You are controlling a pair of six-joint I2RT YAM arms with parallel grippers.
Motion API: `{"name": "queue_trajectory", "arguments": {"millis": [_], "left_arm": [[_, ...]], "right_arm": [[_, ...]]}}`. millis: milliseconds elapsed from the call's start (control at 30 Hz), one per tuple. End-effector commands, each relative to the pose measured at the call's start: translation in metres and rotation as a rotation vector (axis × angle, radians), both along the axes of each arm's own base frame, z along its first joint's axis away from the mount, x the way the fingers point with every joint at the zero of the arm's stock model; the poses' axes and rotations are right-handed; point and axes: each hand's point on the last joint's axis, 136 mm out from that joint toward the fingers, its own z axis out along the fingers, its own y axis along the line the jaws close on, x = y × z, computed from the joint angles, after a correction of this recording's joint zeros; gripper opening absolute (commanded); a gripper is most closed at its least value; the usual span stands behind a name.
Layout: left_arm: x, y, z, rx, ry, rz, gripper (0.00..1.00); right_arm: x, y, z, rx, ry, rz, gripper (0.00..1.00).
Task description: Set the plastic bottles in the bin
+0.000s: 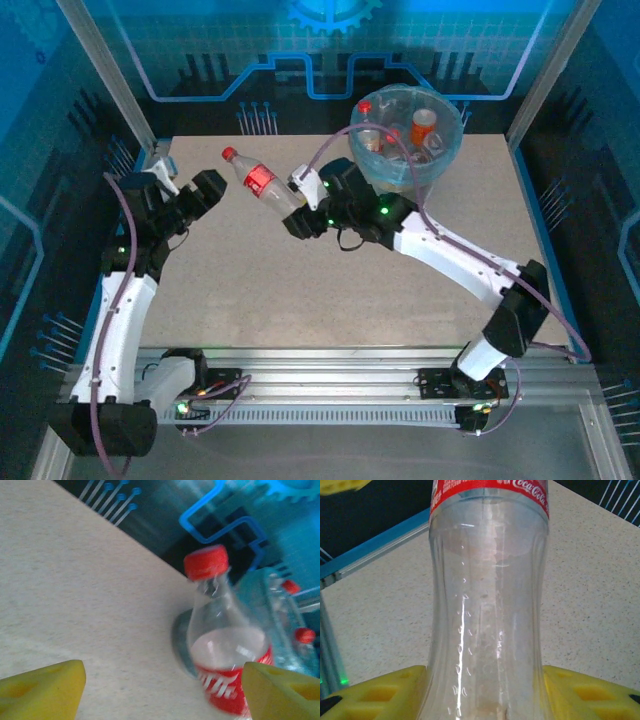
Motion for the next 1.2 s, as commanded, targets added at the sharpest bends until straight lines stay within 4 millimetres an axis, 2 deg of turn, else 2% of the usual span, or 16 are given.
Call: {"name": "queue_trajectory", "arguments": {"millis": [0,67,133,400,600,700,933,1033,1167], "left_arm": [[0.003,-0.027,0.054,-0.094,-0.122,-0.111,0.82],[0.007,-0.036,0.066,-0.099,-0.138,-0.139,0.80],[0.011,-0.043,0.070,-0.103,-0.136,-0.157,0.78],[0.017,-0.073,0.063,-0.091,-0.085,-0.211,0.75],[0.014,-0.080,0.060,-0.080,-0.059,-0.215,0.75],[0.014,-0.082,0.062,-0.080,-0.053,-0.214,0.72],[0.015,-0.087,0.073,-0.082,-0.072,-0.218,0.47],[0.015,-0.095,0.075,-0.078,-0.075,-0.237,0.47],[0.016,-0.110,0.073,-0.063,-0.066,-0.265,0.51]], "right_arm": [[-0.013,-0.002,0.012,0.070,-0.008,0.023,0.43],[-0.021,-0.007,0.019,0.094,-0.024,0.041,0.43],[-0.030,-0.010,0.026,0.114,-0.039,0.066,0.43],[-0.046,-0.026,0.043,0.139,-0.075,0.088,0.43],[-0.052,-0.035,0.049,0.150,-0.092,0.079,0.43],[-0.056,-0.037,0.049,0.156,-0.095,0.085,0.43],[-0.063,-0.051,0.041,0.129,-0.096,0.074,0.44],[-0.065,-0.056,0.040,0.135,-0.100,0.068,0.44],[-0.068,-0.062,0.044,0.151,-0.107,0.072,0.44]]}}
